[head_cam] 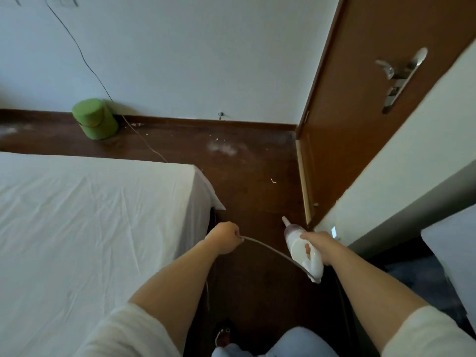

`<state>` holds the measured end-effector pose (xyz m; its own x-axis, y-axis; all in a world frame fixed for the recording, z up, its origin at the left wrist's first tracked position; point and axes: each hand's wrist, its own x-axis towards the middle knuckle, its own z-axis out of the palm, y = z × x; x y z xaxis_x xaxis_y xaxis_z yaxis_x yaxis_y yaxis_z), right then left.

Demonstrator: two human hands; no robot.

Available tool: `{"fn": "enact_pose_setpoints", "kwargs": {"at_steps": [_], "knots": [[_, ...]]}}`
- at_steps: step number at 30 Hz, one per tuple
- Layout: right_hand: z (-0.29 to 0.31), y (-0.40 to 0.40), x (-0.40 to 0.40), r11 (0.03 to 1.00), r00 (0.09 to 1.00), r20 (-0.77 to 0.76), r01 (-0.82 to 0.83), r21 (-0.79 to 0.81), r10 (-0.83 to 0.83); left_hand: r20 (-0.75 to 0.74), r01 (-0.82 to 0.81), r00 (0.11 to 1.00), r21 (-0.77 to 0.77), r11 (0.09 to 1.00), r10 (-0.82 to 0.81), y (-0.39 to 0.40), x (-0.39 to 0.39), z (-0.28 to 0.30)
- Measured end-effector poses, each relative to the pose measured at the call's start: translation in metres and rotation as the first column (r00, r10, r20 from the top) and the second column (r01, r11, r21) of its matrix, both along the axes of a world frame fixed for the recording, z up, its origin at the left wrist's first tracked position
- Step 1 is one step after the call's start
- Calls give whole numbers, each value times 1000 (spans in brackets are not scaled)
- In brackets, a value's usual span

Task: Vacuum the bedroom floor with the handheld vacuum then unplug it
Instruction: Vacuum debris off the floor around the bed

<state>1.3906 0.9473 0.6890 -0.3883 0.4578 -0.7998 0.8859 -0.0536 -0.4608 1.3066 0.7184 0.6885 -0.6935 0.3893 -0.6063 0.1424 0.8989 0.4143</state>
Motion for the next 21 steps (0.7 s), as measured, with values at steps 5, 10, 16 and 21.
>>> {"fn": "enact_pose_setpoints", "kwargs": {"at_steps": [5,10,16,21], "knots": [[5,4,-48,997,999,41,-3,76,0,-14,9,1000,11,1000,-9,5,-46,-1],[-2,38,-94,998,1000,20,2,63,-3,31,42,999,10,999,-42,42,-96,-5],[-17,111,-180,1000,999,-31,-24,7,24,14,62,998,-30,998,-62,113,-181,-2],[-14,167,-258,990,990,-30,-139,7,139,-23,6,1000,-43,999,-7,177,-250,11]]}}
